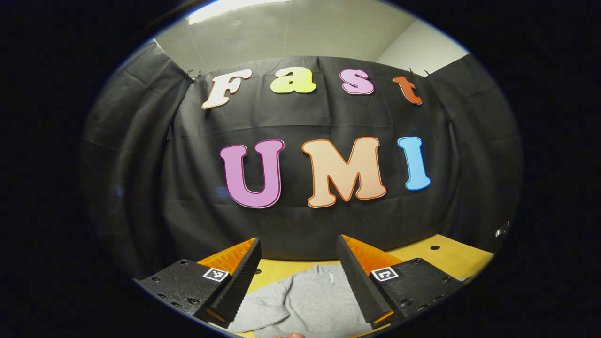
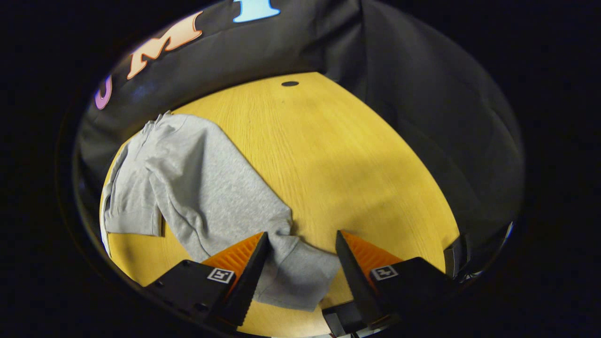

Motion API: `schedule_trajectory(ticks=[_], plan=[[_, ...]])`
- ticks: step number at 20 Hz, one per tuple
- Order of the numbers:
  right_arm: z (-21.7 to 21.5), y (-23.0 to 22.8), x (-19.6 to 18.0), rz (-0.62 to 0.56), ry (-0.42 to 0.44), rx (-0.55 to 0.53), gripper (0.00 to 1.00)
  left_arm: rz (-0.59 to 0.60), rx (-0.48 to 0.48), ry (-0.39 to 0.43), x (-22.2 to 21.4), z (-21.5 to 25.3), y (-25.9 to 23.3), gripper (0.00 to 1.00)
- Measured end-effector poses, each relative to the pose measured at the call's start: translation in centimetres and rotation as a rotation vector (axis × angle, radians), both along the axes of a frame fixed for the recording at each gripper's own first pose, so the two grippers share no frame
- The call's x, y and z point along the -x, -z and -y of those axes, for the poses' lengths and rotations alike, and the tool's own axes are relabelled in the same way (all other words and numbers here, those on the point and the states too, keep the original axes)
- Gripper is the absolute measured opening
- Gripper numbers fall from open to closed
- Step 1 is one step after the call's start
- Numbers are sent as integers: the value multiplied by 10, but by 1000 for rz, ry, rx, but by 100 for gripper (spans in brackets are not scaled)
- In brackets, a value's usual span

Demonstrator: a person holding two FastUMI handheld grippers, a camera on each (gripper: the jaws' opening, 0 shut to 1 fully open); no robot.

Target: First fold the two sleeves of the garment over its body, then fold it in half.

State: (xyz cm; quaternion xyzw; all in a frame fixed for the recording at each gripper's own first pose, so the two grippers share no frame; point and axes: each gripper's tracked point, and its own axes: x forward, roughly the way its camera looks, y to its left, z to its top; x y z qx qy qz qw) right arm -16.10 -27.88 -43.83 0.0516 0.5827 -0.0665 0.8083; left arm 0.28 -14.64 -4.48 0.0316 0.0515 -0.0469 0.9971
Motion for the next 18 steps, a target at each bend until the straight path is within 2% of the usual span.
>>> schedule_trajectory(ticks=[2, 3, 6, 10, 14, 18], plan=[[-8, 1, 3, -22, -29, -22, 61, 1, 3, 12, 2, 10, 0, 99], [-17, 1, 7, -43, -44, -54, 47, 3, 0, 20, 0, 14, 0, 95], [-32, 1, 7, -65, -1, -118, 4, 1, -3, 52, -4, 18, 2, 95], [-42, -16, -11, -19, 125, -170, 4, -6, 8, 47, -10, -5, 5, 95], [-65, -49, -51, 60, 261, -295, 4, -18, 16, 19, -14, -34, 7, 95], [-85, -69, -87, 124, 254, -310, 4, -8, 22, -15, -15, -61, 4, 95]])
